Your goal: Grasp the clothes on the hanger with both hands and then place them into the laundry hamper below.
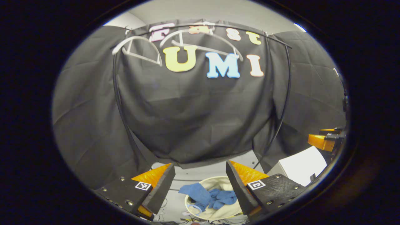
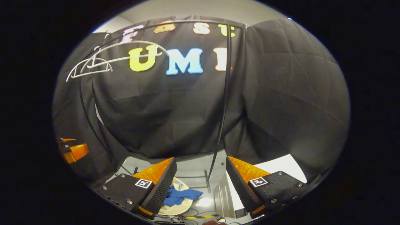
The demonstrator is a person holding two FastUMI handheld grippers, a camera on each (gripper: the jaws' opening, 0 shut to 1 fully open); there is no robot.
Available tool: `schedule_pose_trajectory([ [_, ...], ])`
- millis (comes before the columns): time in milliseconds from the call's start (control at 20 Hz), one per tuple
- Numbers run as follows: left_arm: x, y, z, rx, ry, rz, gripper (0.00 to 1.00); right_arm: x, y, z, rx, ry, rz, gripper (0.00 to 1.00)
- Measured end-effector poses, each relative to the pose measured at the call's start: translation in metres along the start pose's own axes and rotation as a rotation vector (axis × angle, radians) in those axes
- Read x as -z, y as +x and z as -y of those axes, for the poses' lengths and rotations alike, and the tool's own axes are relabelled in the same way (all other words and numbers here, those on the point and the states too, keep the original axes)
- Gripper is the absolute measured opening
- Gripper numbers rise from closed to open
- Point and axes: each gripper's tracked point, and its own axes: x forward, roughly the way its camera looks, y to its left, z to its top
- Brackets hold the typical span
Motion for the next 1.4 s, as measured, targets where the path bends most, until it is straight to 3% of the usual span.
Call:
schedule_pose_trajectory([
  [200,-0.075,-0.051,0.024,-0.099,-0.059,0.135,0.94,-0.06,-0.024,0.031,-0.049,-0.049,0.161,0.95],
  [400,-0.129,-0.117,0.045,-0.172,-0.09,0.309,0.94,-0.126,-0.061,0.055,-0.112,-0.02,0.344,0.97],
  [600,-0.174,-0.196,0.069,-0.206,-0.112,0.471,0.94,-0.162,-0.09,0.088,-0.132,0.049,0.465,0.94],
  [750,-0.189,-0.216,0.089,-0.167,-0.154,0.538,0.94,-0.182,-0.122,0.116,-0.105,0.103,0.546,0.94],
  [850,-0.184,-0.222,0.09,-0.172,-0.147,0.578,0.94,-0.183,-0.134,0.137,-0.058,0.117,0.587,0.96],
  [950,-0.173,-0.232,0.085,-0.19,-0.161,0.573,0.94,-0.166,-0.136,0.15,-0.013,0.128,0.559,0.93],
  [1050,-0.164,-0.238,0.071,-0.209,-0.179,0.568,0.94,-0.147,-0.138,0.155,0.007,0.133,0.509,0.96],
  [1150,-0.16,-0.239,0.055,-0.237,-0.2,0.591,0.94,-0.139,-0.143,0.162,0.033,0.119,0.506,0.92],
  [1200,-0.155,-0.236,0.05,-0.242,-0.212,0.59,0.94,-0.137,-0.144,0.167,0.053,0.111,0.514,0.95],
  [1400,-0.142,-0.217,0.037,-0.24,-0.222,0.581,0.94,-0.132,-0.143,0.158,0.075,0.124,0.523,0.92],
])
